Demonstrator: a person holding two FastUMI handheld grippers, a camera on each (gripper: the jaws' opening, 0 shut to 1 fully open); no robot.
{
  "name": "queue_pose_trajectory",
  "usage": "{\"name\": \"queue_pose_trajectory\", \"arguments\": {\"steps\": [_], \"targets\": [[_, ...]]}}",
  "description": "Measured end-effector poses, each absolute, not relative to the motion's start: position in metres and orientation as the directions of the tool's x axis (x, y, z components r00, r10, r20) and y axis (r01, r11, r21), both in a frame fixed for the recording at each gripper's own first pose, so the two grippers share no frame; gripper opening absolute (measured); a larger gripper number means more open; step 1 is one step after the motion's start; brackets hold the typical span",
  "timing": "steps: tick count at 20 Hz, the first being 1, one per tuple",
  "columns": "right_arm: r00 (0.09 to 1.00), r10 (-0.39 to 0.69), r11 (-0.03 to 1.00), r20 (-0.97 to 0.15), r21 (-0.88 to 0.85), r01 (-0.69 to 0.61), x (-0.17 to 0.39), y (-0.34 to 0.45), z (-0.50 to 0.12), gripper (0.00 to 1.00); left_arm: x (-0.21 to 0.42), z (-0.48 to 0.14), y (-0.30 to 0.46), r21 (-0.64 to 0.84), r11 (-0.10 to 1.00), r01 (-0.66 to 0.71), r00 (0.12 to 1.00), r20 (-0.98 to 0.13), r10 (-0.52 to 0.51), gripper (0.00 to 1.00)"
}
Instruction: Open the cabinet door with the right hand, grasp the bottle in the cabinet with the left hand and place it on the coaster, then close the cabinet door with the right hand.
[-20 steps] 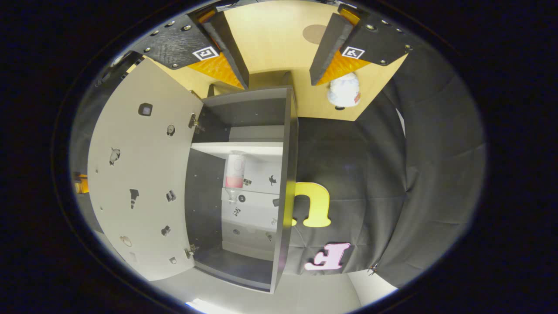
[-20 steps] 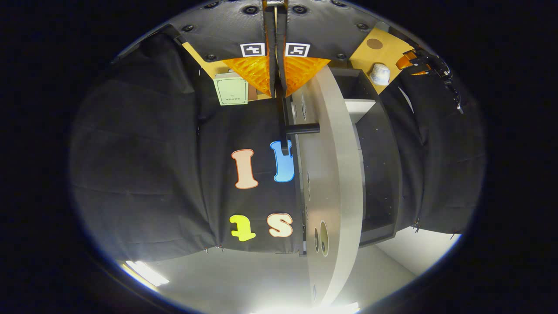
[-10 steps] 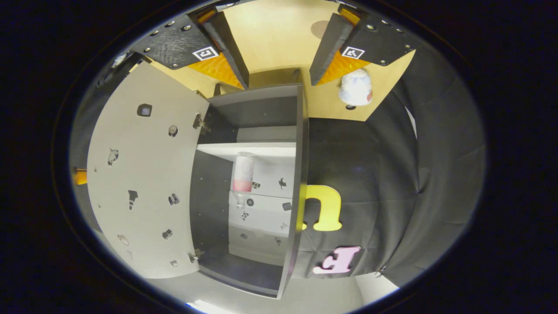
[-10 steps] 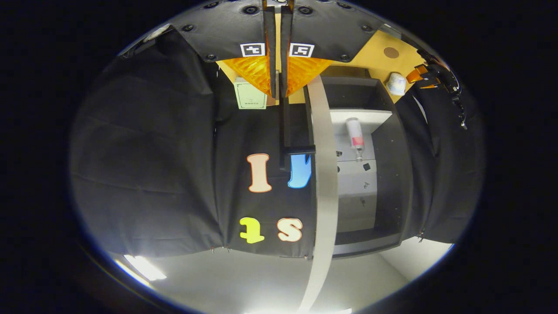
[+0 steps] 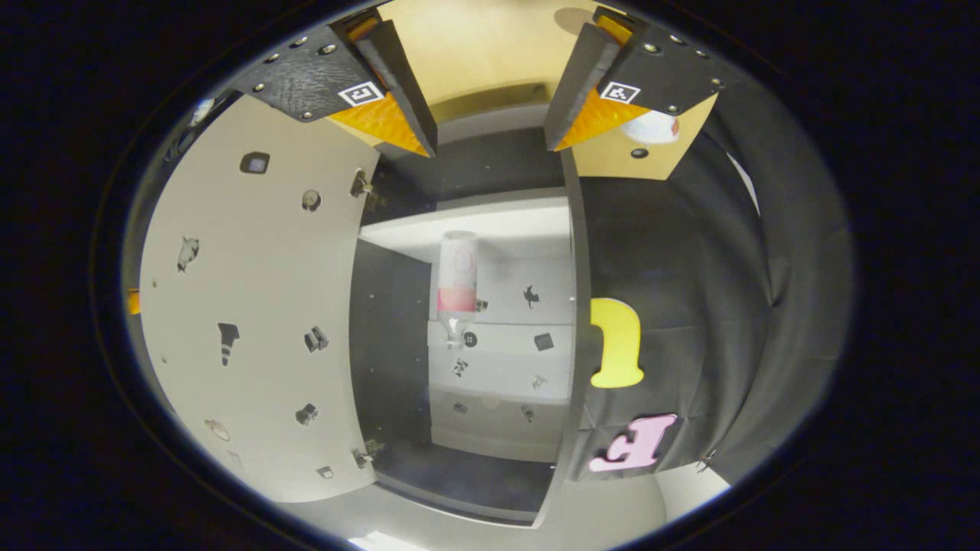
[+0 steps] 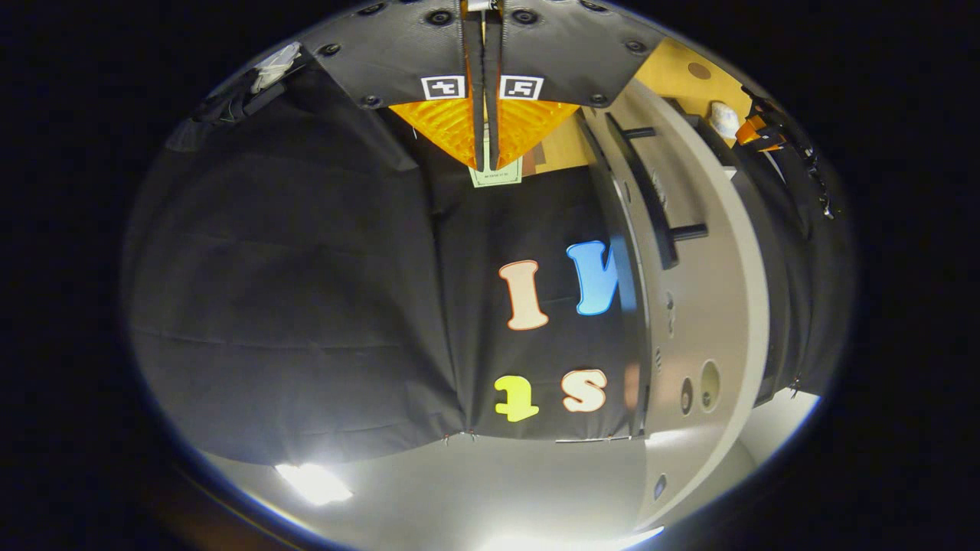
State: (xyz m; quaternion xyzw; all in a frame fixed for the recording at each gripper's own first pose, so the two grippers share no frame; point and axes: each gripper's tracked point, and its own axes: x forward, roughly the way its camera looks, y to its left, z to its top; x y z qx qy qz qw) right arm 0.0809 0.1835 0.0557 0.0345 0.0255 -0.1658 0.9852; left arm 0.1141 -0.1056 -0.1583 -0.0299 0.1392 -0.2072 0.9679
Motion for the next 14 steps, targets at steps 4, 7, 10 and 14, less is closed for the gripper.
{"name": "queue_pose_trajectory", "arguments": {"steps": [4,7,10,14], "targets": [[0.931,-0.365,0.927,-0.032,0.085,0.366,0.091,0.172,0.060,0.04,0.152,-0.119,-0.127,-0.101,0.911,0.400,0.889,-0.198,-0.413,0.86],[0.921,-0.389,0.916,-0.026,0.095,0.390,0.104,0.162,0.060,0.20,0.176,-0.094,-0.143,-0.104,0.904,0.414,0.892,-0.154,-0.426,0.84],[0.915,-0.402,0.909,-0.039,0.106,0.403,0.112,0.156,0.058,0.31,0.202,-0.079,-0.159,-0.120,0.896,0.428,0.887,-0.132,-0.442,0.85],[0.913,-0.406,0.902,-0.046,0.142,0.409,0.115,0.154,0.055,0.34,0.237,-0.068,-0.177,-0.094,0.891,0.443,0.885,-0.115,-0.452,0.84]]}}
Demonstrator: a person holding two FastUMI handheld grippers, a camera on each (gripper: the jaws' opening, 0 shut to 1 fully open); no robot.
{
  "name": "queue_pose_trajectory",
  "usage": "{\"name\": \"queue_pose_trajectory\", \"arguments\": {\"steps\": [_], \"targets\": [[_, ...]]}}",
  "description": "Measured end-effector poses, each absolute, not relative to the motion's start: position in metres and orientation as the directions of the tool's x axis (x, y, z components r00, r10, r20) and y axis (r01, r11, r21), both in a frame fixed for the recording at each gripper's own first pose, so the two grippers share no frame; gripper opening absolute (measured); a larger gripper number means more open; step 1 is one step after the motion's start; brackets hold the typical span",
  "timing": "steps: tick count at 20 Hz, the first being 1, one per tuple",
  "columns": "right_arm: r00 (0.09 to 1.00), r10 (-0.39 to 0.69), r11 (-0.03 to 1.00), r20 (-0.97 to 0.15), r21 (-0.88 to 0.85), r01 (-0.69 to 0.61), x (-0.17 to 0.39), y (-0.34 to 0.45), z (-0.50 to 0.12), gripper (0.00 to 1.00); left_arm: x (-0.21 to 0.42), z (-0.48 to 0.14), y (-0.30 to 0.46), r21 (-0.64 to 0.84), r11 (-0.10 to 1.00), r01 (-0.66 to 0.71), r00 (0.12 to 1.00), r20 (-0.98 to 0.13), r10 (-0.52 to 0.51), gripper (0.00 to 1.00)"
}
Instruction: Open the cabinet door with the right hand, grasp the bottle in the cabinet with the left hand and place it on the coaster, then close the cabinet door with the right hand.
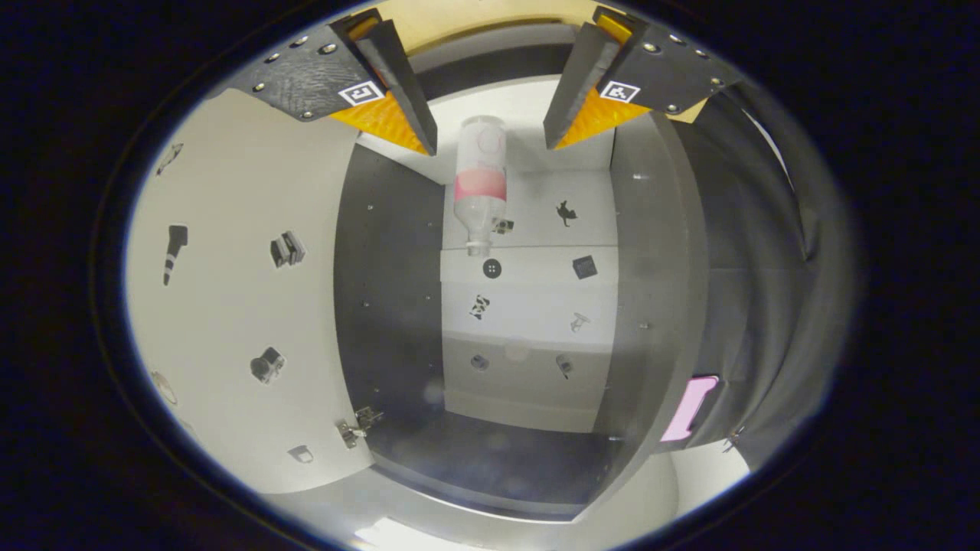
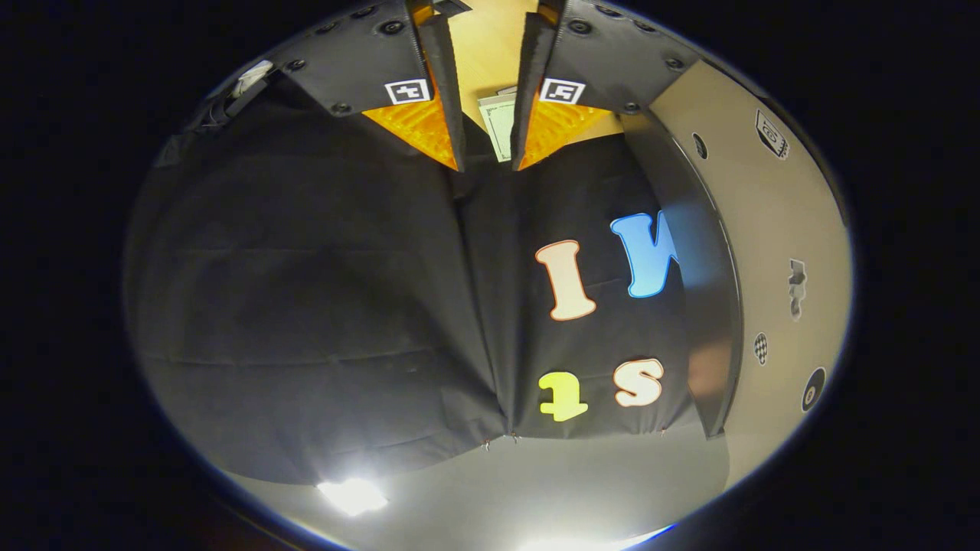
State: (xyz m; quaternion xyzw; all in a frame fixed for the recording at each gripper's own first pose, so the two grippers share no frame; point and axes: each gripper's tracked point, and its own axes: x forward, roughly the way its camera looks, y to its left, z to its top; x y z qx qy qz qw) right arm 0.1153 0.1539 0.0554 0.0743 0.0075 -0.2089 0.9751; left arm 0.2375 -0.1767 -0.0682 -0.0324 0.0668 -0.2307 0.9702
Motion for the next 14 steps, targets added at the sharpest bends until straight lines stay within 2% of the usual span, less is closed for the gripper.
{"name": "queue_pose_trajectory", "arguments": {"steps": [1,2,4,6,11,13,14], "targets": [[0.912,-0.408,0.900,-0.047,0.147,0.411,0.117,0.154,0.055,0.43,0.246,-0.069,-0.181,-0.085,0.892,0.445,0.885,-0.114,-0.452,0.86],[0.911,-0.409,0.899,-0.046,0.148,0.411,0.122,0.154,0.057,0.46,0.254,-0.069,-0.185,-0.084,0.889,0.451,0.882,-0.115,-0.458,0.84],[0.909,-0.415,0.897,-0.045,0.147,0.416,0.129,0.151,0.057,0.67,0.269,-0.071,-0.195,-0.097,0.883,0.459,0.877,-0.109,-0.468,0.87],[0.908,-0.417,0.897,-0.042,0.141,0.419,0.130,0.148,0.059,0.79,0.281,-0.074,-0.204,-0.118,0.875,0.470,0.870,-0.105,-0.482,0.86],[0.901,-0.431,0.893,-0.044,0.120,0.433,0.132,0.142,0.057,0.79,0.309,-0.077,-0.221,-0.104,0.864,0.493,0.859,-0.098,-0.502,0.88],[0.895,-0.443,0.888,-0.042,0.114,0.445,0.133,0.137,0.057,0.79,0.315,-0.079,-0.227,-0.091,0.859,0.503,0.855,-0.096,-0.510,0.84],[0.893,-0.447,0.886,-0.045,0.115,0.449,0.134,0.137,0.057,0.72,0.320,-0.080,-0.230,-0.083,0.859,0.505,0.854,-0.096,-0.511,0.86]]}}
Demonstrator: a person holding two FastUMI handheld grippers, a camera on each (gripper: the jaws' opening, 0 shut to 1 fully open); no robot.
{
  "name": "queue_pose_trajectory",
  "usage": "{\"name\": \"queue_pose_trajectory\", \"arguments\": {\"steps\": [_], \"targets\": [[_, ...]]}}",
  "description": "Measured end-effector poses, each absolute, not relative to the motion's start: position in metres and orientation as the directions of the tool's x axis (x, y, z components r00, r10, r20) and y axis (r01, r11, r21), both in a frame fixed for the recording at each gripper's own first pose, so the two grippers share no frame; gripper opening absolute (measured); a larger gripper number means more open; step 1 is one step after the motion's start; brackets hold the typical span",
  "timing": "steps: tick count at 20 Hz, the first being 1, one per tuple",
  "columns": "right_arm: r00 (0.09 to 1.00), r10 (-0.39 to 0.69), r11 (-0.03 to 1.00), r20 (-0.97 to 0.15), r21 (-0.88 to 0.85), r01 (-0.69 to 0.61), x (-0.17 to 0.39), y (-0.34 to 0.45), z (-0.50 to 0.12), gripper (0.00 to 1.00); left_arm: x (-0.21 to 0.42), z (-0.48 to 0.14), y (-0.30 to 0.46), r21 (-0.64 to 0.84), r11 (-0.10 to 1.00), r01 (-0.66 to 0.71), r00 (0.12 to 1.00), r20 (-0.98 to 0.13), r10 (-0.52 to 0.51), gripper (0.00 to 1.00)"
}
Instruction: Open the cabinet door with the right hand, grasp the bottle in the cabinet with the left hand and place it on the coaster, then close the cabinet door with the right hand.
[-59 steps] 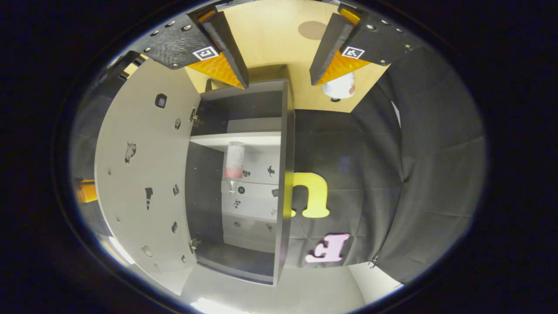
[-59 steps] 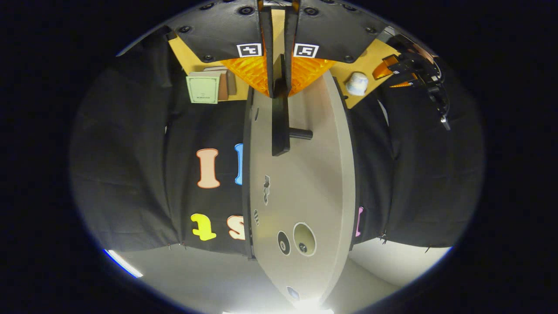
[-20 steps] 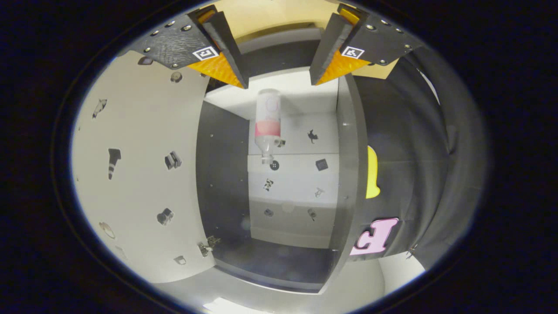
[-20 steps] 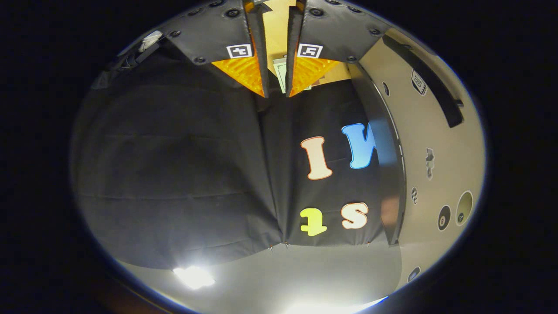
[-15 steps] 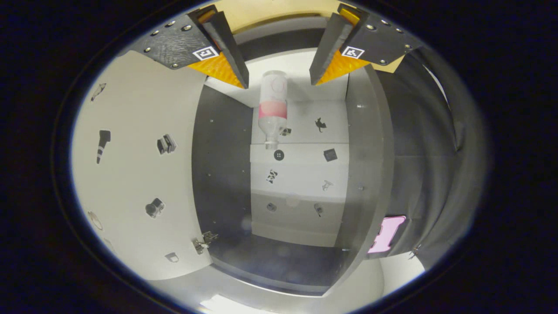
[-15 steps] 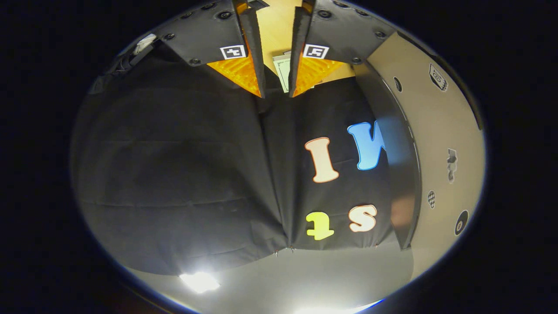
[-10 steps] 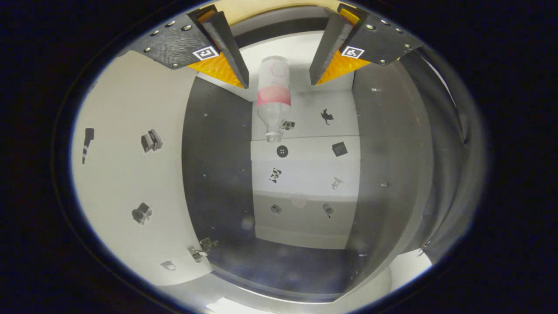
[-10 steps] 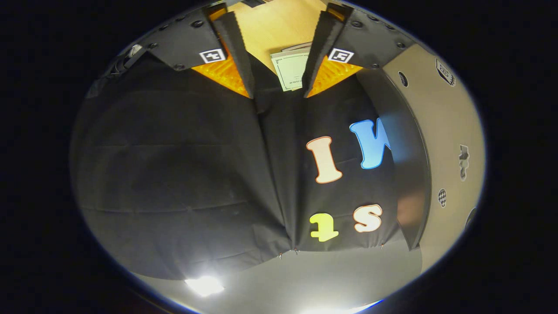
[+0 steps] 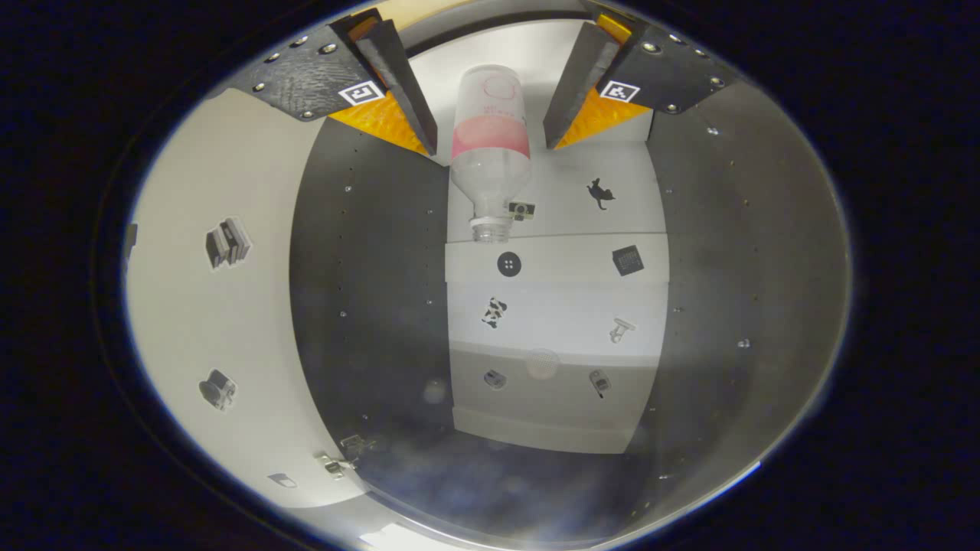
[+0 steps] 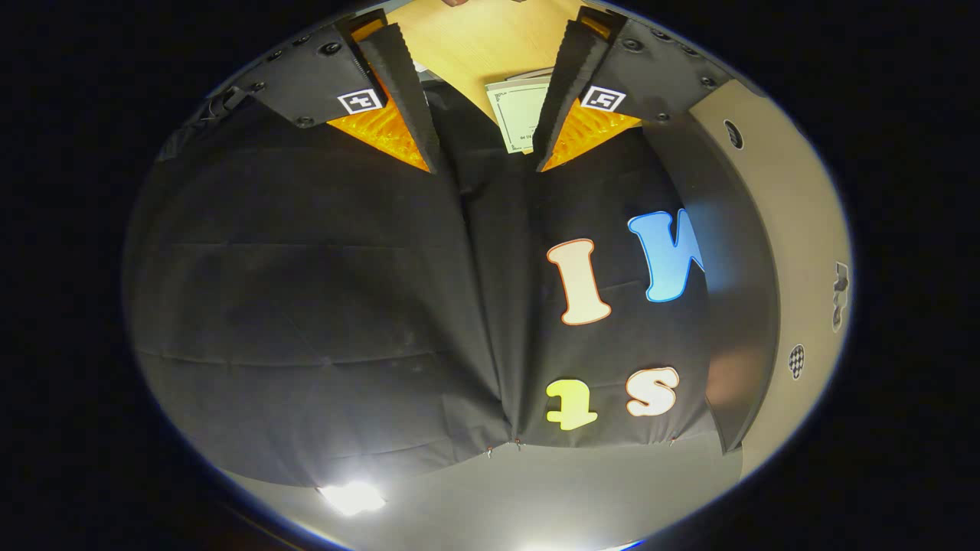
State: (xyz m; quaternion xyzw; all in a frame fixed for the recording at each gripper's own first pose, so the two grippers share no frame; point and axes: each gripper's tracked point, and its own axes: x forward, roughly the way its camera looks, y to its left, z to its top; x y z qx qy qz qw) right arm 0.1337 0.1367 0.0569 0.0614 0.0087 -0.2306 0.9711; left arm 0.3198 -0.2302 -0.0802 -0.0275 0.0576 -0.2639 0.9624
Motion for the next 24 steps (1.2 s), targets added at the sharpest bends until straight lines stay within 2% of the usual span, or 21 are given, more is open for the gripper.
{"name": "queue_pose_trajectory", "arguments": {"steps": [11,12,13,14,18,22,23,24], "targets": [[0.861,-0.501,0.852,-0.087,0.124,0.508,0.132,0.127,0.047,0.72,0.352,-0.097,-0.254,-0.035,0.855,0.517,0.850,-0.099,-0.518,0.84],[0.860,-0.502,0.851,-0.091,0.125,0.510,0.133,0.126,0.046,0.79,0.353,-0.097,-0.254,-0.031,0.854,0.520,0.848,-0.101,-0.520,0.86],[0.860,-0.501,0.851,-0.095,0.127,0.510,0.133,0.127,0.045,0.79,0.356,-0.098,-0.256,-0.027,0.857,0.514,0.852,-0.096,-0.514,0.86],[0.862,-0.498,0.852,-0.099,0.128,0.507,0.134,0.127,0.045,0.79,0.355,-0.097,-0.255,-0.029,0.856,0.516,0.851,-0.101,-0.516,0.73],[0.869,-0.482,0.862,-0.107,0.119,0.493,0.135,0.130,0.043,0.79,0.346,-0.092,-0.252,-0.051,0.854,0.517,0.849,-0.093,-0.520,0.73],[0.879,-0.466,0.872,-0.100,0.118,0.476,0.141,0.133,0.046,0.79,0.329,-0.074,-0.242,-0.066,0.847,0.528,0.845,-0.059,-0.532,0.73],[0.882,-0.462,0.875,-0.095,0.117,0.471,0.143,0.135,0.047,0.72,0.322,-0.069,-0.238,-0.069,0.844,0.531,0.844,-0.047,-0.535,0.73],[0.885,-0.458,0.878,-0.090,0.114,0.466,0.143,0.136,0.048,0.72,0.316,-0.064,-0.233,-0.071,0.843,0.532,0.844,-0.038,-0.536,0.73]]}}
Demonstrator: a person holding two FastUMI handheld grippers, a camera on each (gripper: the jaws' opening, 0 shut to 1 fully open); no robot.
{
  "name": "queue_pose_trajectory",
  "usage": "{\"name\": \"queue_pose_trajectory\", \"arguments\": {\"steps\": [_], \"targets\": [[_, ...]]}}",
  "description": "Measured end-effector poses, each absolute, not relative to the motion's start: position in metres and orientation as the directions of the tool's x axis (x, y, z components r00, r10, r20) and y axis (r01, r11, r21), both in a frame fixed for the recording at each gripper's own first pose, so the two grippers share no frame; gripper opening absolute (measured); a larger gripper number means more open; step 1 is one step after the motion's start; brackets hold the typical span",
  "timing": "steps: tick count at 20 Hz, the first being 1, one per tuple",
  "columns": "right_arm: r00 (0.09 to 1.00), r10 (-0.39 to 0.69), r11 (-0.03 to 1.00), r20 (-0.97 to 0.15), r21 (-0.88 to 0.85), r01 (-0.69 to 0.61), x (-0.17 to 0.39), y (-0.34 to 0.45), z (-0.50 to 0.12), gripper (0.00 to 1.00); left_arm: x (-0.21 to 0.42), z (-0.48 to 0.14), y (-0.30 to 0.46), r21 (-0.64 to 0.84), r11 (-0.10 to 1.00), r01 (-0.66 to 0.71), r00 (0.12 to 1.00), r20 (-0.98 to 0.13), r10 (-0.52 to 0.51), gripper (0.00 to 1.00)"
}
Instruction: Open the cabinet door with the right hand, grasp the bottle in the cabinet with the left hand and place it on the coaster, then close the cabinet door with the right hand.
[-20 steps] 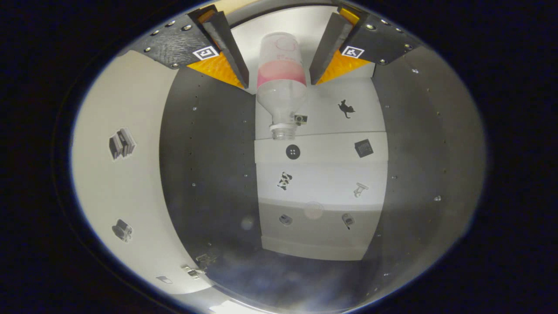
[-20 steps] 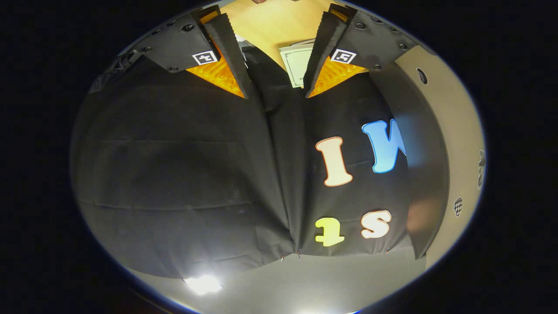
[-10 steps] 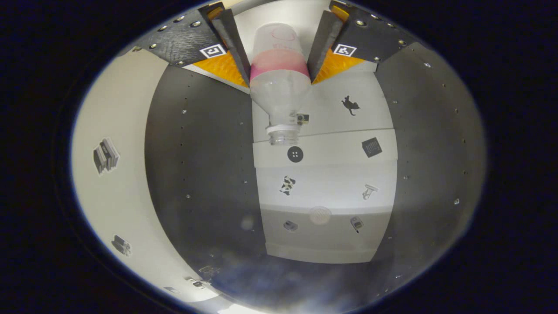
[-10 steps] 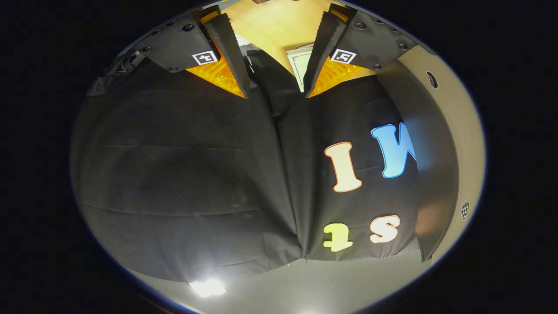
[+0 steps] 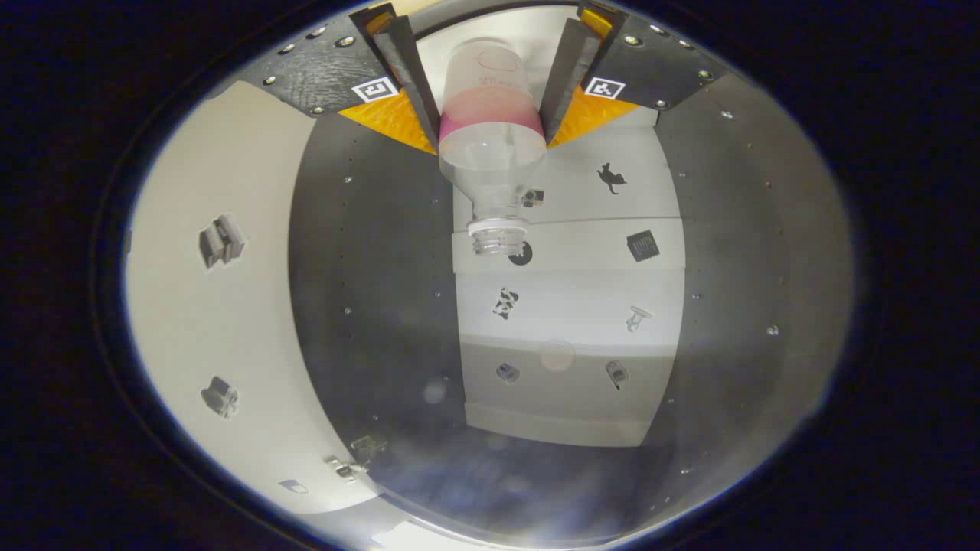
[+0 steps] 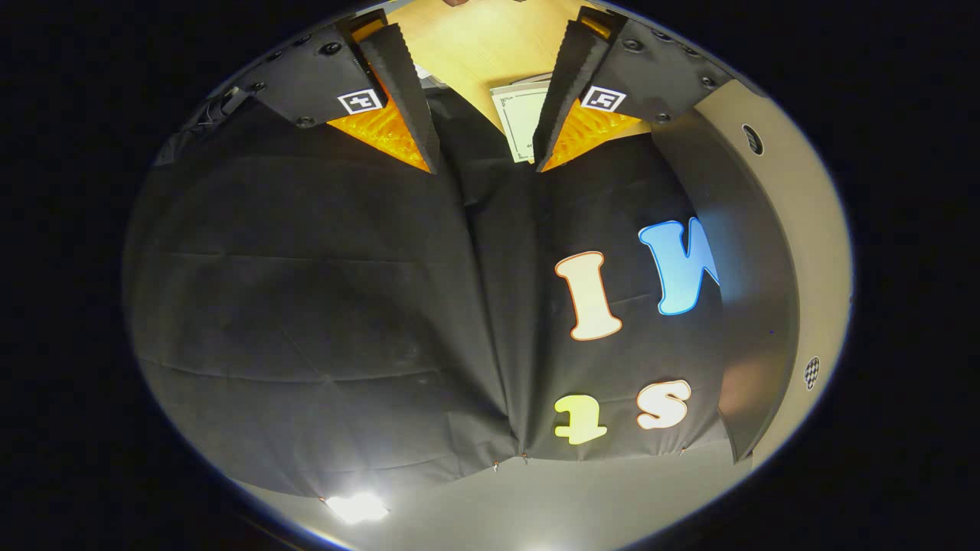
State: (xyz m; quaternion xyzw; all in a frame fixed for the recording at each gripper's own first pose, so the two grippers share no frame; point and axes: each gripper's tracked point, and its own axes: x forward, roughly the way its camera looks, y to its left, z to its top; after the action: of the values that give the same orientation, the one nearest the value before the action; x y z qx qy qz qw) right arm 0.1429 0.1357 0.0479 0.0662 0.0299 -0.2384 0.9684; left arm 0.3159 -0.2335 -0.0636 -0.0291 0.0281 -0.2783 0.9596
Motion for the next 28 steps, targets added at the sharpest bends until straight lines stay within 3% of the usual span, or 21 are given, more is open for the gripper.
{"name": "queue_pose_trajectory", "arguments": {"steps": [8,9,11,19,20,27,28], "targets": [[0.888,-0.458,0.881,-0.047,0.111,0.461,0.129,0.137,0.054,0.72,0.247,-0.054,-0.178,-0.064,0.847,0.528,0.847,-0.019,-0.530,0.72],[0.890,-0.455,0.883,-0.039,0.112,0.456,0.129,0.137,0.056,0.84,0.238,-0.057,-0.171,-0.076,0.845,0.530,0.846,-0.017,-0.532,0.73],[0.891,-0.452,0.884,-0.038,0.110,0.454,0.126,0.138,0.053,0.89,0.220,-0.063,-0.154,-0.090,0.844,0.528,0.847,-0.019,-0.532,0.72],[0.887,-0.459,0.881,-0.050,0.104,0.462,0.095,0.159,0.045,0.92,0.175,-0.089,-0.061,-0.077,0.890,0.449,0.890,-0.046,-0.453,0.72],[0.888,-0.457,0.881,-0.056,0.108,0.460,0.093,0.163,0.045,0.98,0.170,-0.092,-0.048,-0.068,0.897,0.438,0.896,-0.047,-0.441,0.72],[0.889,-0.451,0.881,-0.075,0.125,0.457,0.077,0.187,0.029,0.98,0.142,-0.157,0.015,-0.163,0.906,0.390,0.910,-0.080,-0.406,0.72],[0.889,-0.451,0.880,-0.077,0.129,0.458,0.073,0.189,0.026,0.93,0.134,-0.171,0.026,-0.166,0.909,0.382,0.912,-0.093,-0.400,0.72]]}}
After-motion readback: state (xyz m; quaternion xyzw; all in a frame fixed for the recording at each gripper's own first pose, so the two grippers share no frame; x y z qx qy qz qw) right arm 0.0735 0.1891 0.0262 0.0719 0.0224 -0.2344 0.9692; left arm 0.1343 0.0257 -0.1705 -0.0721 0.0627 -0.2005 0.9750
